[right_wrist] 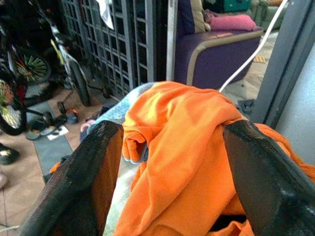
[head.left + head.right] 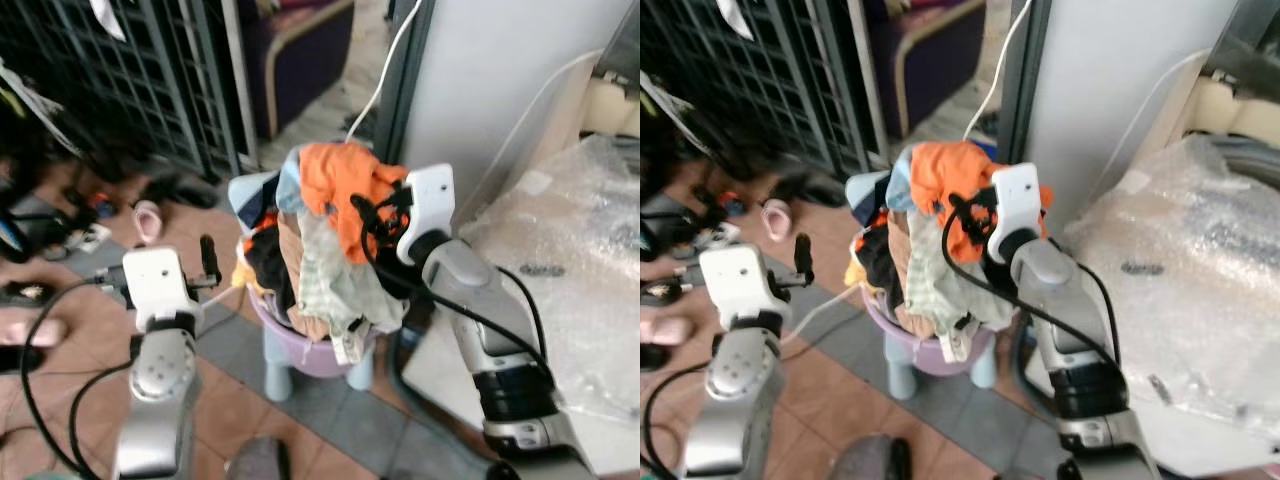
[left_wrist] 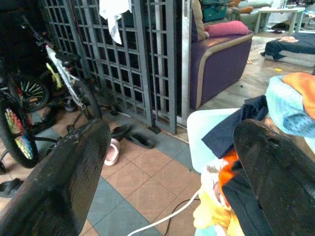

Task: Clothes washing

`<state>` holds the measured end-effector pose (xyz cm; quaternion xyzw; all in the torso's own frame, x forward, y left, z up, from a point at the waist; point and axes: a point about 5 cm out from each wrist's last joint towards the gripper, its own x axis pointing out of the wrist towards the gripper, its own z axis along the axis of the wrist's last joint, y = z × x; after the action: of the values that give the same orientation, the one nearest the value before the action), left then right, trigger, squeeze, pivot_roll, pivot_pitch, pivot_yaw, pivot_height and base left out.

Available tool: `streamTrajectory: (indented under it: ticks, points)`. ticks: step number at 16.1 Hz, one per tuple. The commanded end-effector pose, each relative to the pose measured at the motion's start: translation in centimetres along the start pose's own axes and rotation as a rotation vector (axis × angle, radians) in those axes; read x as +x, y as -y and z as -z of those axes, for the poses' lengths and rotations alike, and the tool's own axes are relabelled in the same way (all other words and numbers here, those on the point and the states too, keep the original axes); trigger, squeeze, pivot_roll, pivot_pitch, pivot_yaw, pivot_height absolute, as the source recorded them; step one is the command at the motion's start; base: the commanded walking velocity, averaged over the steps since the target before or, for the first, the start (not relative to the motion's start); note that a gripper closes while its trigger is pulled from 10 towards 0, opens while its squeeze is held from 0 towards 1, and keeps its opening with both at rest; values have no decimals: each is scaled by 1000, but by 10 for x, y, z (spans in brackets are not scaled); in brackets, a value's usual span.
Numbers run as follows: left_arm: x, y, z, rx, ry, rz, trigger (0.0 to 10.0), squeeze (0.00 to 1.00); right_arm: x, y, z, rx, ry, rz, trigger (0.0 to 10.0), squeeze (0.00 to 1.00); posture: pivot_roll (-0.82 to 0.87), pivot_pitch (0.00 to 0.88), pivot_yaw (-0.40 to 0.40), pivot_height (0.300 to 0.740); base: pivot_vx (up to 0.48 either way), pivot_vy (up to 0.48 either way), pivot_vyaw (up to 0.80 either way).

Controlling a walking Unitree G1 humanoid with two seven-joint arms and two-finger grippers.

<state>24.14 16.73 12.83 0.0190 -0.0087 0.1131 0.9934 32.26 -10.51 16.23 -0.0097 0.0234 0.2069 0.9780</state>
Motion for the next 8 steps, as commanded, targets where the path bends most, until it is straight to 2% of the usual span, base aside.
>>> streamTrajectory:
  ticks: [1,3,4,5,6,8]
  points:
    - [0,1,-3,6,3,8,10000,0,1,2,0,-17,-2,3,10000,0,26,82,27,740,352,0,0]
    - [0,2,-2,8,2,14,10000,0,2,4,-8,-88,45,31,10000,0,26,83,28,740,358,0,0]
    - [0,3,-2,10,-1,19,10000,0,5,5,-13,-159,70,55,10000,0,23,83,27,740,262,0,0]
    - [-1,4,-1,10,-4,25,10000,0,8,10,-13,-189,61,101,10000,0,26,83,24,740,274,0,0]
    - [-1,4,-2,5,1,29,10000,0,9,9,-12,-194,51,92,10000,0,26,83,24,740,285,0,0]
    - [-2,4,0,5,-17,14,10000,0,12,11,-4,-193,6,85,10000,0,26,84,15,740,0,0,0]
